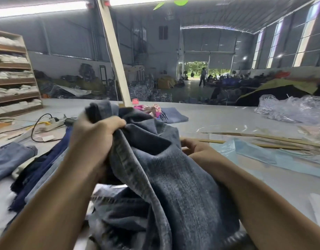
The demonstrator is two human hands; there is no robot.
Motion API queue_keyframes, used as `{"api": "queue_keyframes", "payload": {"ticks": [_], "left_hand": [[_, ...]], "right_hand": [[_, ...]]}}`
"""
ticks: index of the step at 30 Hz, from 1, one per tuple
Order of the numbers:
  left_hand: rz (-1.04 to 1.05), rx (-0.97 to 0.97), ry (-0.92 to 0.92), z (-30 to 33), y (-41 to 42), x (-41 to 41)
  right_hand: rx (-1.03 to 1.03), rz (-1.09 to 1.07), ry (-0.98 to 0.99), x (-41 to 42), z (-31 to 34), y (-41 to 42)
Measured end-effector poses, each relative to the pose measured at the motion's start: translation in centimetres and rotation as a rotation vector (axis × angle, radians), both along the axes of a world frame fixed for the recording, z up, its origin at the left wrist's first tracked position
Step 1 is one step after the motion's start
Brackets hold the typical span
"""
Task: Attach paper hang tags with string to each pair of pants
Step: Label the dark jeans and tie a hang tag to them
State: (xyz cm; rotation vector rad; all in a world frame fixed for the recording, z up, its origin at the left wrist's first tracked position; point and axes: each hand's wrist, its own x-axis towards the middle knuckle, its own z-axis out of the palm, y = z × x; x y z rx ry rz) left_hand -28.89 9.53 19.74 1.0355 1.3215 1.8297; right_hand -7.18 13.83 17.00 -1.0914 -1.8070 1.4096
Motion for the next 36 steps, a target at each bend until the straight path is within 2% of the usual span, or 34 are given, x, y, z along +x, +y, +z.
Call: {"api": "queue_keyframes", "payload": {"ticks": [3,6,8,10,12,14,16,18,19,20,22,25,26,27,28,29,30,32,33,34,36], "left_hand": [[0.18,0.038,0.254,0.1,-1.4,-1.1],[0.265,-0.334,0.574,-1.7,-1.6,-1.3],[0.2,-0.501,0.625,-3.6,-1.2,-1.2],[0.086,-0.479,0.474,-5.2,-0.9,-0.8],[-0.059,-0.407,0.201,-5.8,-1.0,-0.7],[-0.22,-0.289,-0.136,-5.8,-1.4,-1.1],[-0.292,-0.147,-0.426,-5.3,-1.2,-1.5],[-0.289,-0.079,-0.547,-5.1,-0.9,-1.3],[-0.272,-0.113,-0.508,-5.2,-0.5,-1.0],[-0.226,-0.194,-0.408,-5.4,0.1,-0.9],[-0.109,-0.393,-0.087,-5.8,1.0,-0.8],[0.266,-0.555,0.622,-5.9,1.2,-1.4],[0.413,-0.467,0.819,-5.7,0.4,-1.2],[0.52,-0.281,0.962,-5.3,-0.6,-0.7],[0.541,-0.073,1.061,-5.0,-1.5,-0.3],[0.452,0.108,1.135,-4.4,-2.5,0.2],[0.27,0.241,1.193,-4.0,-3.2,0.6],[-0.1,0.348,1.321,-3.2,-4.3,1.6],[-0.197,0.35,1.367,-2.9,-4.5,1.9],[-0.224,0.344,1.398,-2.6,-4.5,2.3],[-0.139,0.377,1.408,-2.4,-4.7,3.3]], "right_hand": [[0.062,0.042,-0.172,-1.3,-0.2,0.1],[0.125,0.054,-0.402,-1.6,-0.3,0.1],[0.167,0.067,-0.537,-1.5,-0.3,0.0],[0.193,0.071,-0.606,-1.6,0.0,-0.3],[0.186,0.043,-0.601,-1.5,0.4,-1.3],[-0.019,0.02,-0.449,-0.7,0.8,-2.3],[-0.176,0.103,-0.239,0.5,1.3,-3.2],[-0.126,0.261,-0.184,1.9,1.6,-4.3],[-0.088,0.325,-0.215,2.4,1.7,-4.8],[-0.049,0.335,-0.265,2.7,1.7,-5.1],[0.055,0.21,-0.312,3.2,1.1,-5.3],[0.185,-0.017,-0.218,3.9,0.5,-5.1],[0.223,-0.057,-0.175,4.1,0.4,-5.1],[0.26,-0.082,-0.118,4.3,0.4,-5.1],[0.285,-0.101,-0.037,4.4,0.5,-5.1],[0.295,-0.111,0.068,4.6,0.6,-5.1],[0.293,-0.106,0.183,4.7,0.8,-5.1],[0.249,-0.065,0.411,5.4,1.4,-4.9],[0.208,-0.036,0.514,5.8,1.6,-4.7],[0.17,-0.011,0.59,6.3,1.7,-4.6],[0.121,0.01,0.633,7.1,1.6,-4.5]]}}
